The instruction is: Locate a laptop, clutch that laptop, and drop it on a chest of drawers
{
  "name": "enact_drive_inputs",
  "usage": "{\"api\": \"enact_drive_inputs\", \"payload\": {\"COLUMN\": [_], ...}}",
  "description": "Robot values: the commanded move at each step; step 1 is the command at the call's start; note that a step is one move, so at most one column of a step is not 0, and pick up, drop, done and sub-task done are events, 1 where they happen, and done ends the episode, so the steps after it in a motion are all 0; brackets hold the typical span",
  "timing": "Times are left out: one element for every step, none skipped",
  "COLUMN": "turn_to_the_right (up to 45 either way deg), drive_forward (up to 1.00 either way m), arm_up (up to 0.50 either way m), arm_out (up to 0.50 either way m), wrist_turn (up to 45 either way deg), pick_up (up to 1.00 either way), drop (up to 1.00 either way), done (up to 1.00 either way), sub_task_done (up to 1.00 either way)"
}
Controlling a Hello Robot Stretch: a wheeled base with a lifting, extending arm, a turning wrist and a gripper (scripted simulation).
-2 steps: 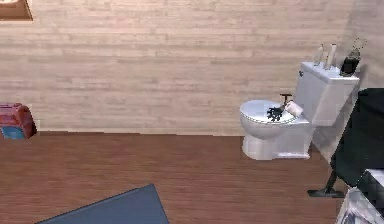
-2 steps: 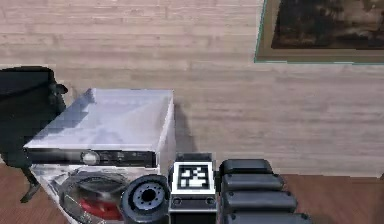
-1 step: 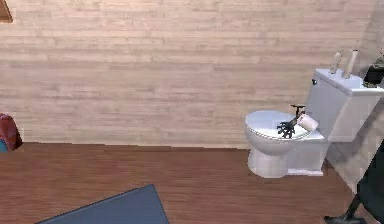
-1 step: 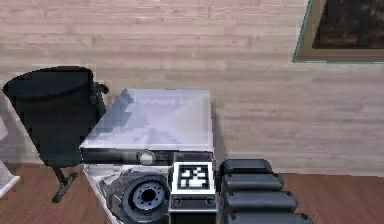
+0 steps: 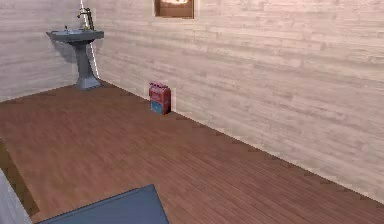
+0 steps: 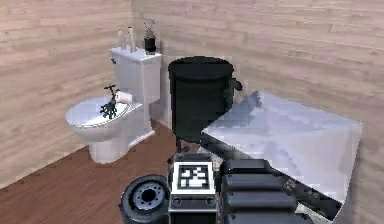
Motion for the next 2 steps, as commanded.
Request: {"api": "enact_drive_inputs", "payload": {"turn_to_the_right": [0.0,24.0], "drive_forward": [0.5,0.0], "arm_up": [0.0,0.0], "arm_out": [0.0,0.0], "wrist_turn": [0.0,0.0], "pick_up": [0.0,0.0], "drop": [0.0,0.0], "done": [0.0,0.0], "sub_task_done": [0.0,0.0]}}
